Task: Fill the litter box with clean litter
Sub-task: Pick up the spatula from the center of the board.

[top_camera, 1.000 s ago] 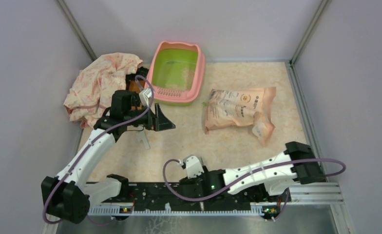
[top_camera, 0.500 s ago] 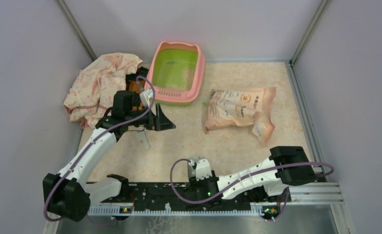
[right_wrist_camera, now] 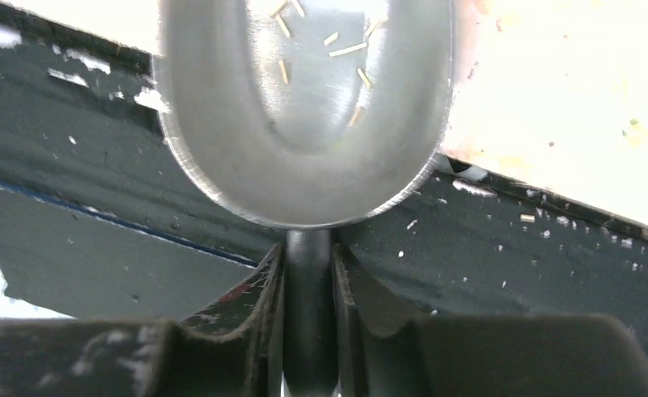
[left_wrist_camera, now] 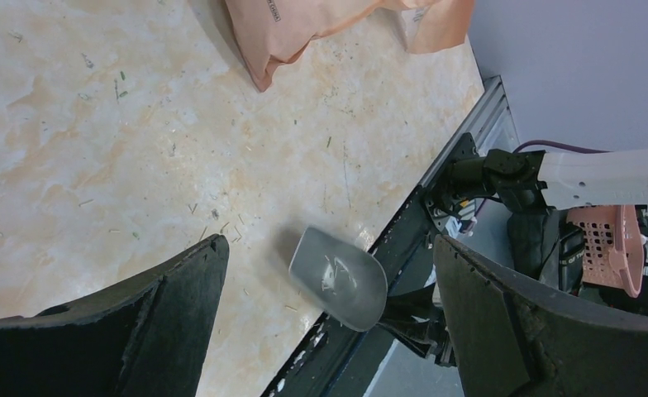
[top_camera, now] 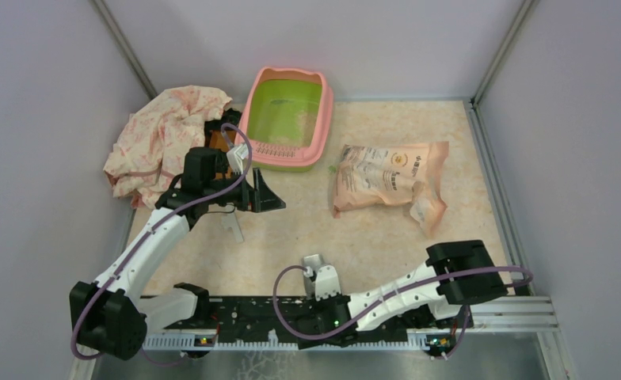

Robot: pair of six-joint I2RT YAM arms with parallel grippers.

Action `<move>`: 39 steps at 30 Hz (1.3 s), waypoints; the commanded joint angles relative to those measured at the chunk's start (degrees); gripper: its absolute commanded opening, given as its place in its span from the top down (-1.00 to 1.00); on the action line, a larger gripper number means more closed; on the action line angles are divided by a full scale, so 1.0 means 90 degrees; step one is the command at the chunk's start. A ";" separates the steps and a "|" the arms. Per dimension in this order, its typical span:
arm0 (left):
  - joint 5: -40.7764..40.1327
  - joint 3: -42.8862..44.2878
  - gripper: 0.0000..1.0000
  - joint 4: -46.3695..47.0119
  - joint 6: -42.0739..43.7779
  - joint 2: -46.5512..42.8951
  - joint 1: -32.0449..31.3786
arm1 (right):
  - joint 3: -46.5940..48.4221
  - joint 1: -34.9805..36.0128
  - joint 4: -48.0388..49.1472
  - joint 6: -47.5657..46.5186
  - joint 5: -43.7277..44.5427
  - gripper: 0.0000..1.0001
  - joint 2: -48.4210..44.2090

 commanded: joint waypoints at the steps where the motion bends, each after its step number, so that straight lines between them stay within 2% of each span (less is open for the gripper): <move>1: -0.0020 0.0054 -0.97 0.0082 -0.0015 -0.0086 0.0003 | -0.0351 0.0064 0.0117 0.0276 0.0067 0.86 -0.0279; 2: -0.0021 0.0047 -0.97 0.0080 -0.0020 -0.0080 0.0003 | -0.0446 0.0074 0.0085 0.0332 0.0103 1.00 -0.0384; 5: -0.0006 0.0022 -0.97 0.0079 -0.0011 -0.0075 -0.0020 | -0.0596 0.0126 -0.0067 0.0205 0.0352 1.00 -0.0796; 11: -0.0002 0.0069 -0.98 0.0116 -0.0023 -0.0011 -0.0403 | -0.0399 0.0116 -0.0679 -0.1031 0.1126 1.00 -0.1920; 18: -0.0794 0.0693 -0.97 0.0314 -0.0314 0.0418 -0.2199 | -0.0185 -0.0298 -0.1380 -0.2169 0.1307 1.00 -0.4037; 21: -0.0968 0.1128 -0.97 0.0436 -0.0410 0.0641 -0.2456 | 0.0421 -0.0438 -0.2398 -0.2008 0.1489 1.00 -0.4804; 24: -0.1000 0.1683 -0.97 0.0446 -0.0407 0.0813 -0.2495 | 0.1292 -0.0638 -0.3648 -0.1697 0.1562 1.00 -0.4778; 27: -0.0994 0.2357 -0.97 0.0428 -0.0376 0.1104 -0.2531 | 0.2165 -0.0658 -0.4774 -0.1357 0.1741 1.00 -0.4325; 28: -0.1044 0.2664 -0.97 0.0366 -0.0338 0.1253 -0.2546 | 0.2454 -0.0754 -0.4836 -0.1549 0.1721 1.00 -0.4203; 32: -0.1025 0.3920 -0.97 0.0221 -0.0258 0.2133 -0.2621 | 0.3469 -0.1644 -0.4863 -0.2188 0.1495 1.00 -0.3949; 34: -0.0986 0.4604 -0.97 0.0132 -0.0267 0.2619 -0.2705 | 0.3897 -0.2341 -0.4851 -0.2516 0.1444 1.00 -0.3918; 37: -0.1057 0.4951 -0.97 0.0224 -0.0356 0.3109 -0.2806 | 0.4675 -0.3258 -0.4829 -0.3137 0.1502 1.00 -0.3744; 39: -0.1124 0.5021 -0.97 0.0257 -0.0380 0.3321 -0.2878 | 0.5140 -0.4183 -0.4824 -0.3827 0.1313 1.00 -0.3493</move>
